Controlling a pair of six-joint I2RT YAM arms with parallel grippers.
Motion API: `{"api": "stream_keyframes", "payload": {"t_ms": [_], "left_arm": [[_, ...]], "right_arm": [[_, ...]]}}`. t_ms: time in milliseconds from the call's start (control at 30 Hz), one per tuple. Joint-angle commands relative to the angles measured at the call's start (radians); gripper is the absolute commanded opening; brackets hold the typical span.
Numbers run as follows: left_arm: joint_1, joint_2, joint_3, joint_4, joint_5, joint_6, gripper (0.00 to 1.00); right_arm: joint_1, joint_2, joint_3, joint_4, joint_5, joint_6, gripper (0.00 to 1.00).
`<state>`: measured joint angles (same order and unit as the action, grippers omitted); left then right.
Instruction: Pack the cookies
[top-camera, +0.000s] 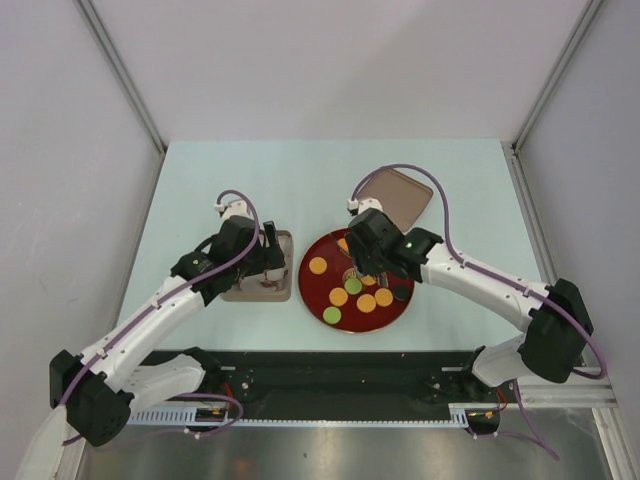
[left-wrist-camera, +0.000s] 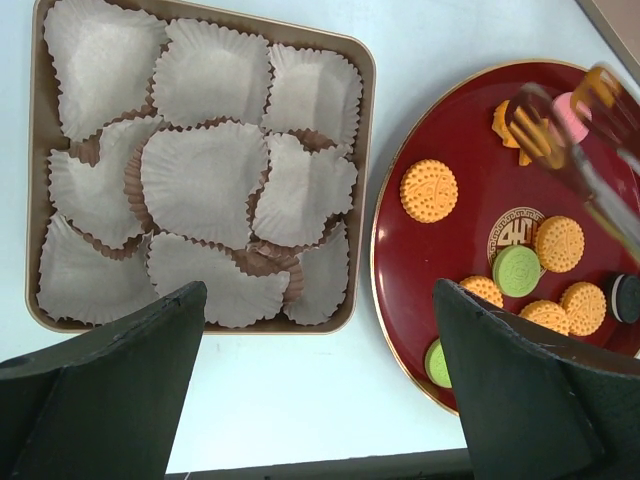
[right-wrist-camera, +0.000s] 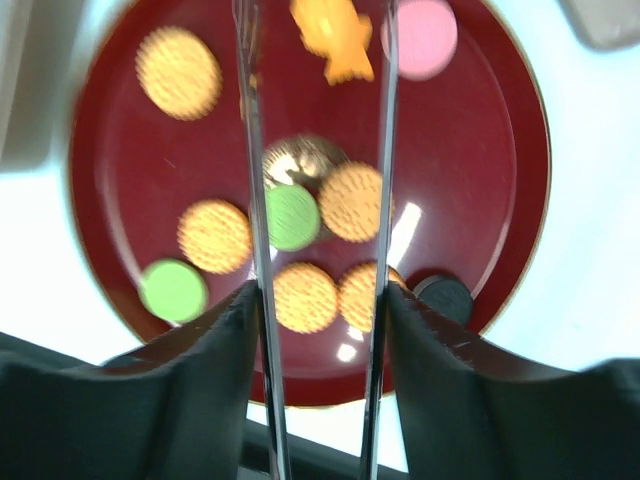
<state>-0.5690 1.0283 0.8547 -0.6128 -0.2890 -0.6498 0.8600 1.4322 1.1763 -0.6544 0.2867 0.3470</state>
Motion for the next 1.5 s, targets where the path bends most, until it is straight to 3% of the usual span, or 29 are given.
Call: {"api": "stream_keyframes", "payload": {"t_ms": [0,200,467,900,1033,1267,1400,1467], "left_arm": [[0.004,-0.001,0.004,0.005,-0.007,0.007,1.00],[0.004,0.006,0.001,0.008,-0.001,0.006,1.00],[0.004,0.006,-0.022,0.018,0.005,-0.002,1.00],[0.004,0.013,-0.034,0.027,0.014,-0.005,1.00],[0.004,0.015,-0.031,0.027,0.016,-0.002,1.00],[0.004,0.013,-0.032,0.028,0.017,-0.005,1.00],[0.004,0.001,-0.036,0.021,0.013,-0.007,1.00],[0.004,-0.007,-0.029,0.012,0.001,-0.005,1.00]], "right_arm": [[0.004,-0.019,-0.044,0.016,0.028,-0.029,0.58],[-0.007,-0.024,-0.075,0.047,0.014,-0.032,0.62],[-0.015,0.007,-0.113,0.094,-0.027,-0.031,0.58],[-0.016,0.063,-0.106,0.114,-0.075,-0.036,0.43],[-0.015,0.056,-0.092,0.096,-0.070,-0.029,0.51],[-0.018,0.088,-0.089,0.087,-0.090,-0.033,0.50],[-0.016,0.093,-0.092,0.087,-0.100,-0.026,0.34],[-0.015,0.071,-0.087,0.087,-0.086,-0.023,0.31]]}}
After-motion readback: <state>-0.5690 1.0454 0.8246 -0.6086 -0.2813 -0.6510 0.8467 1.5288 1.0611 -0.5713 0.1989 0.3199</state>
